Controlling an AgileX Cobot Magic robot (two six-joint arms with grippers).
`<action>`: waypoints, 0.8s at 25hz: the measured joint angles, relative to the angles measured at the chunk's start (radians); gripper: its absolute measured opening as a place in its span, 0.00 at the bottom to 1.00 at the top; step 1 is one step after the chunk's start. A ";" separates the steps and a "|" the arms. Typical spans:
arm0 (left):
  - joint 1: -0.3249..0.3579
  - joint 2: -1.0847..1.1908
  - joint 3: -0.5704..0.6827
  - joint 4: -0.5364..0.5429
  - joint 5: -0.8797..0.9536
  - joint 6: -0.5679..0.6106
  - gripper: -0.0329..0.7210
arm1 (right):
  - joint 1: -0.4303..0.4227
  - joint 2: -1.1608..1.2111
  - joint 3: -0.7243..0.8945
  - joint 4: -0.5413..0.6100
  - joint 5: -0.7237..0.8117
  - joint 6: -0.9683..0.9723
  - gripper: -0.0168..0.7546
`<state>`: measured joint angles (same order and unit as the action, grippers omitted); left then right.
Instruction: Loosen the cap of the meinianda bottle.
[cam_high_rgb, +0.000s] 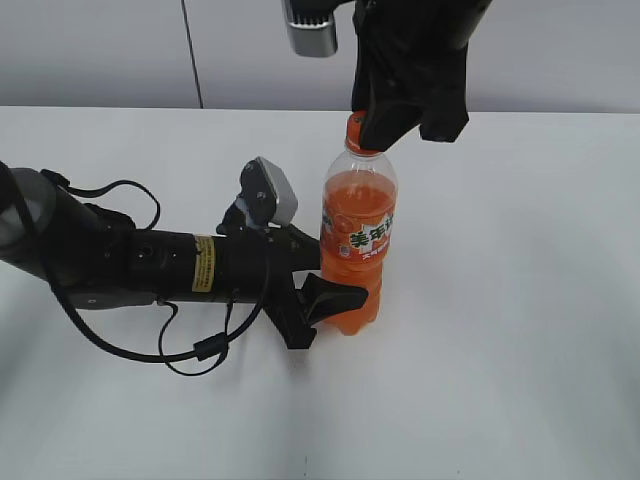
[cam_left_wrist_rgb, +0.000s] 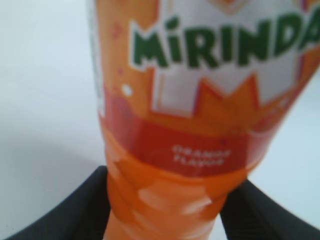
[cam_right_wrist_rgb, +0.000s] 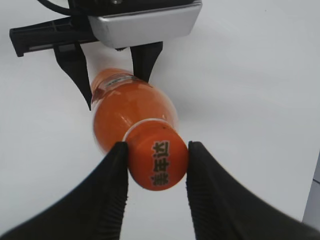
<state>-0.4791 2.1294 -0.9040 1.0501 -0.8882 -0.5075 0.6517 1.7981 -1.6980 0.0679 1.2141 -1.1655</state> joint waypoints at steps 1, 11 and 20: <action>0.000 0.000 0.000 0.000 0.000 0.000 0.58 | 0.000 0.000 0.000 0.000 0.000 -0.001 0.37; 0.000 0.000 0.000 0.000 0.000 0.000 0.58 | 0.000 -0.021 0.001 -0.010 0.002 -0.007 0.69; 0.000 0.000 0.000 0.000 0.000 0.000 0.58 | 0.000 -0.123 0.001 0.087 0.002 0.239 0.72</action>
<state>-0.4791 2.1294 -0.9040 1.0497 -0.8884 -0.5075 0.6517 1.6749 -1.6969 0.1551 1.2165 -0.9262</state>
